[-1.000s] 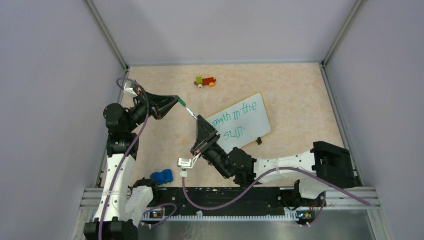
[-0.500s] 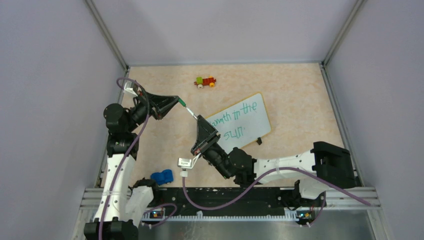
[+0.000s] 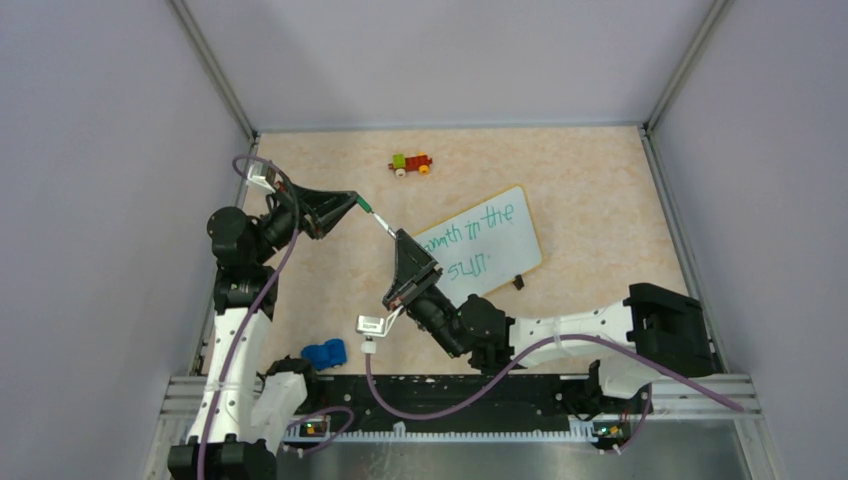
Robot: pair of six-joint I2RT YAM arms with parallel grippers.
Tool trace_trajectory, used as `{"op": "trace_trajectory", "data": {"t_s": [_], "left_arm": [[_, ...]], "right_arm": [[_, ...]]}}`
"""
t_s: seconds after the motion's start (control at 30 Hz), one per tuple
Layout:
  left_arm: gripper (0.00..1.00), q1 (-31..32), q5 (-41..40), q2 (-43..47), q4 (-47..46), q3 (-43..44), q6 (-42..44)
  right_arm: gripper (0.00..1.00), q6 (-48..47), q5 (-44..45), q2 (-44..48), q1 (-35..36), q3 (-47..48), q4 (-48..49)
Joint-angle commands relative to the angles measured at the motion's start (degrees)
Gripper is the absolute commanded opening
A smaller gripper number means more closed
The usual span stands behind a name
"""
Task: Write a sentence on the whiteboard
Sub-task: Insert the whiteboard marker without the cap into the pen cap.
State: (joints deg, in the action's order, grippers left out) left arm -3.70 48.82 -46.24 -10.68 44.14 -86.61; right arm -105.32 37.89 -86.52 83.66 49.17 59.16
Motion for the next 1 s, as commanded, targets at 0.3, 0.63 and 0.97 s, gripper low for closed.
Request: {"op": "trace_trajectory", "data": {"t_s": [0.3, 0.63, 0.97], "left_arm": [[0.00, 0.2, 0.9, 0.6, -2.0, 0.8, 1.4], [0.00, 1.5, 1.7, 1.3, -1.2, 0.6, 2.5], [0.00, 3.0, 1.8, 1.9, 0.1, 0.6, 4.3]], "right_arm": [[0.00, 0.1, 0.7, 2.2, 1.1, 0.2, 1.9], [0.00, 0.1, 0.6, 1.2, 1.1, 1.2, 1.4], [0.00, -0.3, 0.5, -0.1, 1.0, 3.0, 0.9]]}}
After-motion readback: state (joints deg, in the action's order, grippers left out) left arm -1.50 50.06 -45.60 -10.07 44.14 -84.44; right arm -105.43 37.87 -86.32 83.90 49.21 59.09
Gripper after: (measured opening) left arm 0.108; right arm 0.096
